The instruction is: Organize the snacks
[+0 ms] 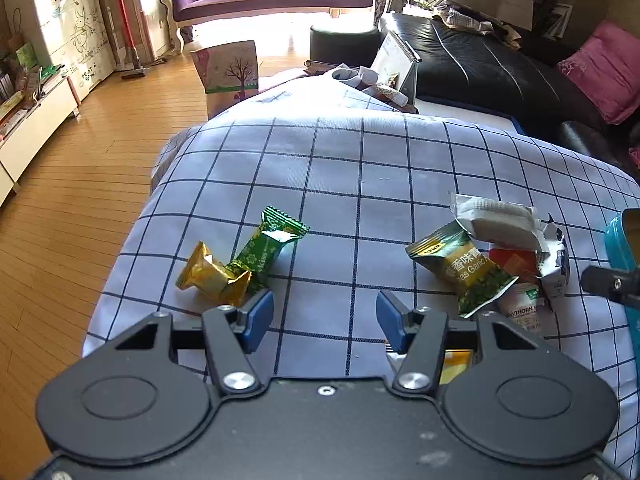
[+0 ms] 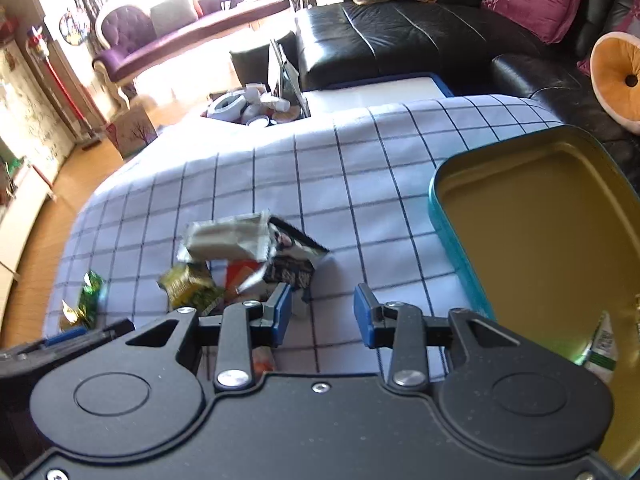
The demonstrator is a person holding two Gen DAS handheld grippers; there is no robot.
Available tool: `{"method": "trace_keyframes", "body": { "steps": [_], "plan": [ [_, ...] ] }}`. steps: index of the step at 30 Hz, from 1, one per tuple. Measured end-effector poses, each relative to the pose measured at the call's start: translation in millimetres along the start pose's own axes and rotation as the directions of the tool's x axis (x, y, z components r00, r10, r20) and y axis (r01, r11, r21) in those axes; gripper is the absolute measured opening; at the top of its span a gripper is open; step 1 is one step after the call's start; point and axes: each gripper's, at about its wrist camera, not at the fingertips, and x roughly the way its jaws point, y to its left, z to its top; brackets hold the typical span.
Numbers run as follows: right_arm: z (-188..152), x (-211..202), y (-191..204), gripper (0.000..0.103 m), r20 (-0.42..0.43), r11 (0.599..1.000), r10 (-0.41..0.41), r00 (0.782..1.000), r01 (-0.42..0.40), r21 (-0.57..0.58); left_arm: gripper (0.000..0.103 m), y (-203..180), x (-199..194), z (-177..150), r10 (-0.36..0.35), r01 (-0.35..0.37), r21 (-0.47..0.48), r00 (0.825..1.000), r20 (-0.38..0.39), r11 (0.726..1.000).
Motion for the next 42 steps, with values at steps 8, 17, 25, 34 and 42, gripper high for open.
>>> {"method": "trace_keyframes", "body": {
  "steps": [8,17,25,34,42],
  "plan": [
    [32,23,30,0.046,0.043,0.998,0.024,0.999,-0.021,-0.062,0.060,-4,14,-2,-0.045,0.047,0.035,0.998,-0.053,0.998],
    [38,63,51,0.046,-0.009,0.986,-0.041,0.999,0.039,-0.165,0.077,-10,19,-4,-0.054,0.058,0.070,0.997,-0.060,0.996],
    [12,52,29,0.045,-0.046,0.980,-0.066,0.997,0.057,-0.190,0.081,-14,22,-6,-0.045,0.050,0.084,0.997,-0.061,0.995],
    [-9,31,0,0.045,-0.110,0.986,-0.084,0.990,0.067,-0.152,0.084,-19,22,-8,-0.036,0.041,0.097,0.998,-0.054,0.994],
    [4,6,5,0.046,-0.026,0.992,0.008,1.000,-0.011,-0.125,0.088,-19,23,-8,-0.041,0.046,0.097,0.998,-0.056,0.994]
  ]
}}
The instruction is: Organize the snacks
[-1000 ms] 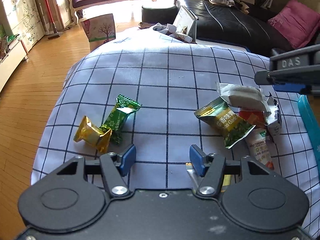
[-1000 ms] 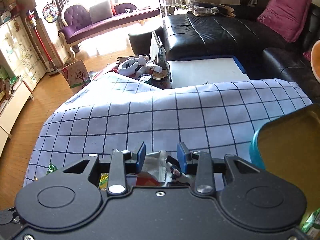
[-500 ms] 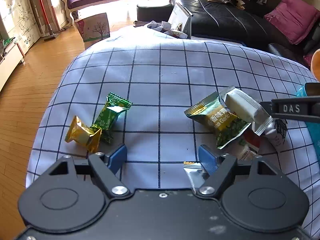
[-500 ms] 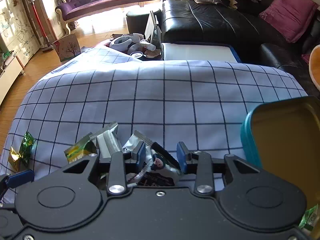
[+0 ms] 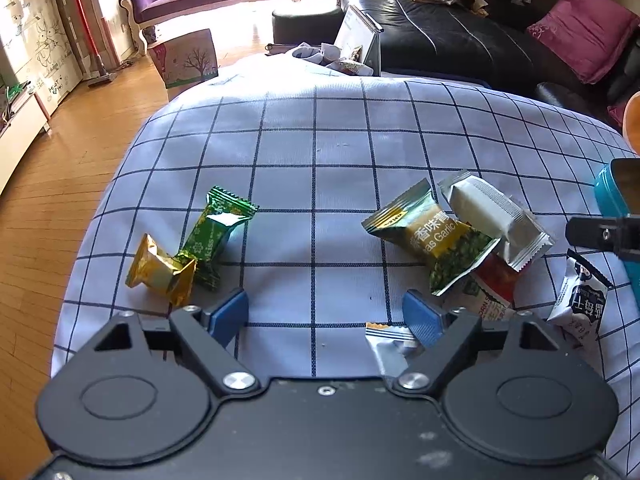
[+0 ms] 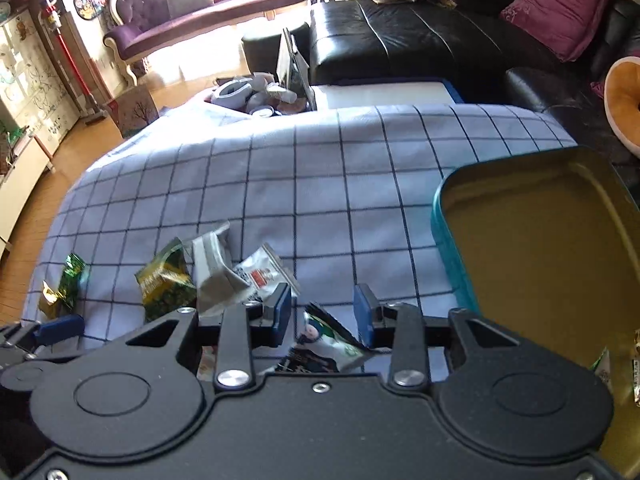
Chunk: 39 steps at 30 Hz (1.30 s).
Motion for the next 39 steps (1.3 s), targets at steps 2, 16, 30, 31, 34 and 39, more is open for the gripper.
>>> {"method": "trace_keyframes", "body": {
  "steps": [2,16,30,31,34,39],
  "plan": [
    [9,-1,10,0.046,0.004,0.998,0.048,0.999,-0.048,-0.031,0.089,1,0,0,-0.006,0.006,-0.005,1.000,-0.001,1.000],
    [17,48,65,0.046,-0.058,0.971,0.014,0.998,-0.027,-0.237,0.090,3,2,0,-0.022,0.022,0.008,1.000,0.001,1.000],
    [8,29,42,0.030,-0.004,0.988,-0.005,1.000,0.004,-0.153,0.092,0,2,-1,-0.017,0.017,0.017,1.000,0.005,1.000],
    [7,24,36,0.030,0.006,0.991,-0.003,1.000,0.003,-0.133,0.092,0,2,-1,-0.015,0.015,0.017,1.000,0.005,1.000],
    [7,10,24,0.030,0.008,0.996,-0.022,1.000,0.022,-0.092,0.092,-1,2,0,-0.014,0.014,0.013,1.000,0.007,1.000],
    [2,-11,6,0.018,0.023,1.000,-0.011,1.000,0.011,-0.017,0.092,-2,2,0,0.008,-0.008,0.007,1.000,0.018,1.000]
  ]
}}
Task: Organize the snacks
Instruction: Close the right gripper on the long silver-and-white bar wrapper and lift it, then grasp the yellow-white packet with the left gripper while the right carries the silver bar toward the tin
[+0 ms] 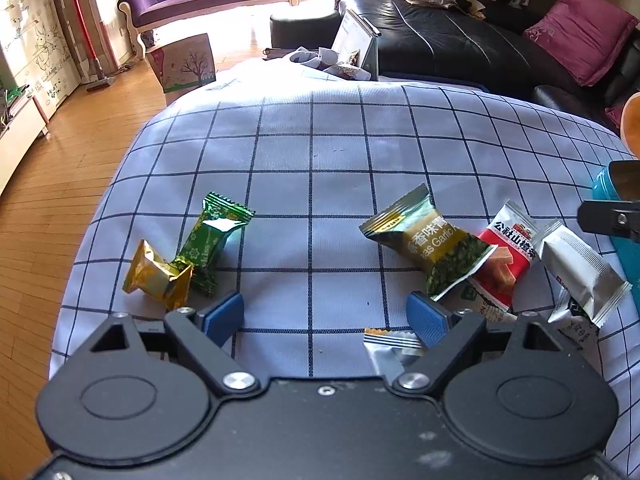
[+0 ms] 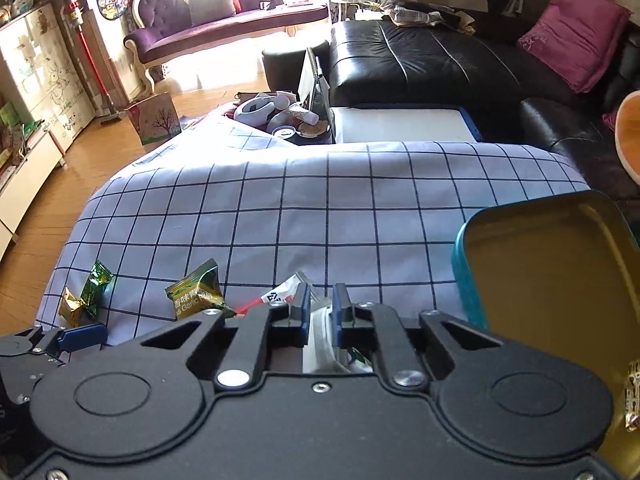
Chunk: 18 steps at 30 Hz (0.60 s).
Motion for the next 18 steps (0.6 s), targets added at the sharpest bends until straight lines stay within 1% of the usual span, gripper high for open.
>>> {"method": "trace_keyframes", "body": {
  "steps": [4,6,7,8,10,16,18],
  "plan": [
    [-6,-1,-5,0.018,-0.012,0.999,0.048,0.999,-0.048,0.008,0.090,1,-1,1,0.001,-0.001,-0.006,1.000,0.000,1.000],
    [-7,-1,-8,0.018,-0.012,0.998,0.067,0.998,-0.067,-0.001,0.088,3,-4,1,0.004,-0.004,-0.009,1.000,-0.007,1.000],
    [-7,-1,-9,0.021,-0.011,0.998,0.070,0.997,-0.070,-0.004,0.088,4,-5,1,0.002,-0.003,-0.011,1.000,-0.010,1.000],
    [-7,-2,-11,0.027,-0.007,0.997,0.076,0.997,-0.076,-0.005,0.087,6,-7,1,-0.003,0.003,-0.015,1.000,-0.007,1.000],
    [-7,0,-13,0.030,-0.007,0.996,0.085,0.996,-0.085,-0.010,0.087,8,-11,1,-0.023,0.023,-0.023,1.000,-0.003,0.999],
    [-10,11,-7,0.030,-0.037,0.993,0.107,0.994,-0.108,-0.044,0.087,11,-23,-2,-0.063,0.063,-0.010,0.998,0.004,0.998],
    [-12,14,-4,0.030,-0.039,0.993,0.099,0.994,-0.101,-0.054,0.087,11,-25,-3,-0.080,0.080,-0.006,0.997,0.003,0.997]
  ]
}}
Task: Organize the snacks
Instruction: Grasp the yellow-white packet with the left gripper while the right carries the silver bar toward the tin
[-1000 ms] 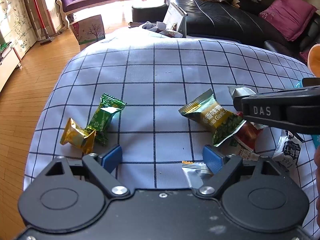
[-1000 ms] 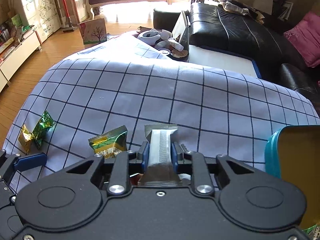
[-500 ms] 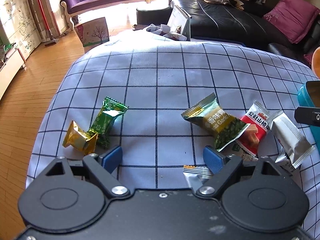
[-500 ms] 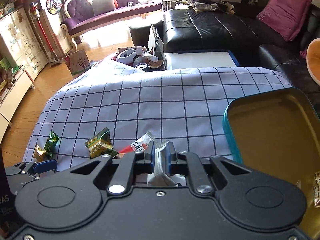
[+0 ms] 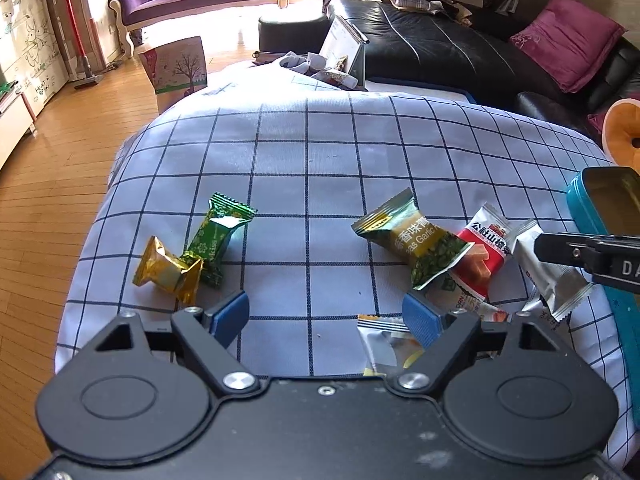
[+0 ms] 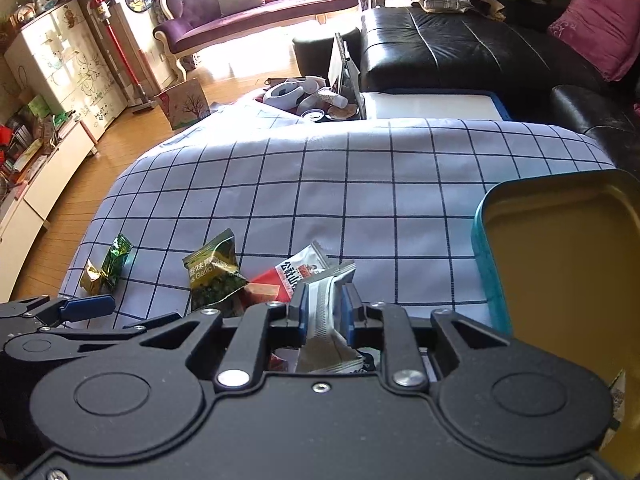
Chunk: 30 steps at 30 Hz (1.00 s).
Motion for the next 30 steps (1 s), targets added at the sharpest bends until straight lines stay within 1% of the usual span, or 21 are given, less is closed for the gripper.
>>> {"method": "trace_keyframes", "body": {
  "steps": [2,6,8,12,15,17,20,22,26,29,30],
  "plan": [
    [-1,5,3,0.034,-0.005,1.000,-0.023,1.000,0.023,-0.017,0.087,0,-3,-1,-0.019,0.019,0.001,1.000,-0.002,1.000],
    [-2,13,6,0.038,-0.019,0.997,-0.062,0.998,0.061,-0.036,0.087,-6,-7,-4,-0.085,0.085,0.037,0.996,-0.014,0.996],
    [-2,18,6,0.038,-0.033,0.997,-0.070,0.997,0.069,-0.038,0.087,-10,-9,-5,-0.086,0.087,0.060,0.996,-0.017,0.994],
    [-3,21,8,0.039,-0.030,0.995,-0.093,0.995,0.091,-0.046,0.087,-17,-10,-11,-0.101,0.104,0.115,0.994,-0.030,0.988],
    [-3,21,10,0.036,-0.024,0.992,-0.110,0.994,0.109,-0.058,0.087,-21,-10,-14,-0.108,0.113,0.150,0.993,-0.040,0.982],
    [-2,19,8,0.034,-0.021,0.994,-0.104,0.994,0.103,-0.046,0.087,-21,-8,-16,-0.117,0.123,0.169,0.992,-0.045,0.978],
    [1,14,3,0.034,-0.012,0.997,-0.075,0.997,0.075,-0.010,0.087,-23,-8,-20,-0.139,0.146,0.202,0.989,-0.051,0.968],
    [3,9,-1,0.034,-0.006,0.998,-0.055,0.998,0.055,0.014,0.087,-25,-5,-22,-0.139,0.149,0.223,0.988,-0.059,0.963],
    [5,3,-10,0.034,-0.004,0.998,0.001,1.000,-0.001,0.058,0.087,-30,6,-26,-0.111,0.128,0.244,0.990,-0.083,0.961],
    [7,2,-15,0.034,-0.008,0.996,0.026,1.000,-0.025,0.089,0.088,-36,8,-29,-0.096,0.114,0.264,0.992,-0.078,0.958],
    [7,2,-16,0.034,-0.008,0.995,0.030,1.000,-0.029,0.096,0.090,-38,9,-30,-0.092,0.109,0.266,0.993,-0.075,0.958]
  ]
}}
